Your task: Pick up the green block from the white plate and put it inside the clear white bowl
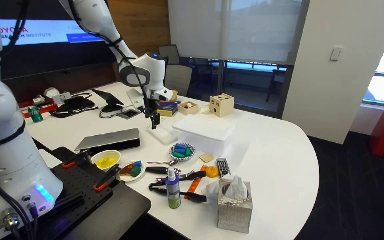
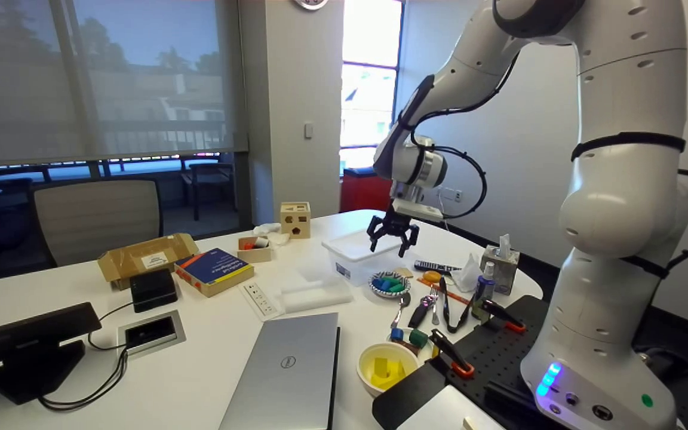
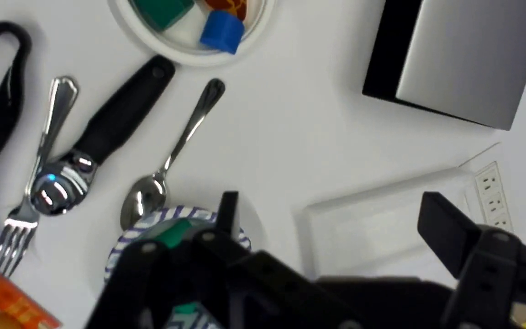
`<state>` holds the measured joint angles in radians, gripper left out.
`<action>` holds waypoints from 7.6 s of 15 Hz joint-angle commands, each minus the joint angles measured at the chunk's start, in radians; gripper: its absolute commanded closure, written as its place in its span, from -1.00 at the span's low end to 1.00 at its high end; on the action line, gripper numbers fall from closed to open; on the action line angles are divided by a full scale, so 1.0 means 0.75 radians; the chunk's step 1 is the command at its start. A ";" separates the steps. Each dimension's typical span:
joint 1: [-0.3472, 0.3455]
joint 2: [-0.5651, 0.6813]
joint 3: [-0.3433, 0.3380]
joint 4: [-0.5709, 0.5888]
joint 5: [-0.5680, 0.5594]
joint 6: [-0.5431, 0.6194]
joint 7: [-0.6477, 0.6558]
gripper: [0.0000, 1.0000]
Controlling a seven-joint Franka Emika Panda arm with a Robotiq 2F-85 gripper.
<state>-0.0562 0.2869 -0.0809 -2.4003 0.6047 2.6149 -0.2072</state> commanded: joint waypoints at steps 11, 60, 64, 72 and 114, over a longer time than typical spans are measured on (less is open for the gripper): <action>-0.094 0.296 0.136 -0.120 0.652 0.192 0.310 -1.00; 0.171 0.346 0.051 -0.139 0.606 0.573 0.556 0.60; 0.068 0.239 0.181 -0.107 0.662 0.528 0.317 0.60; -0.021 0.221 0.433 -0.086 0.730 0.368 0.189 0.60; 0.210 -0.257 0.122 -0.524 0.203 0.355 0.842 -1.00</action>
<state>0.0792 0.1884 0.0643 -2.7301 0.8762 2.8889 0.3375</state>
